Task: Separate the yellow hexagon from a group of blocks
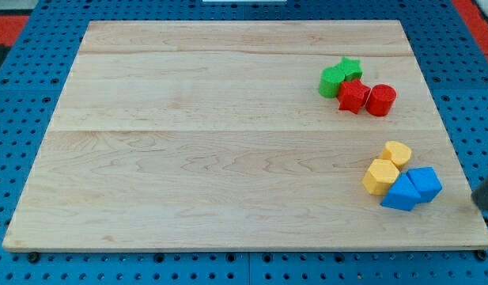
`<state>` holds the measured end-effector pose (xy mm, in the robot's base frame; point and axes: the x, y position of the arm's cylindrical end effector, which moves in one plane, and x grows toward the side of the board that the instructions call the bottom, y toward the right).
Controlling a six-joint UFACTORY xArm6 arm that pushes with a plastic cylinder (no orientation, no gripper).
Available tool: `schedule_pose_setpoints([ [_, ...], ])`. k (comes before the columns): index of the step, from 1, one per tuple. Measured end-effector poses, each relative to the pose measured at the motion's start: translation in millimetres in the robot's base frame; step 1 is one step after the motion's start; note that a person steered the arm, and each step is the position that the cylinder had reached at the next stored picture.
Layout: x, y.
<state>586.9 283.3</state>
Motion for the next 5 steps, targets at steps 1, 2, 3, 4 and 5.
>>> schedule_pose_setpoints([
  [1,24,-46],
  [2,8,-59],
  [3,-15,-40],
  [4,-23,-39],
  [5,-24,-75],
])
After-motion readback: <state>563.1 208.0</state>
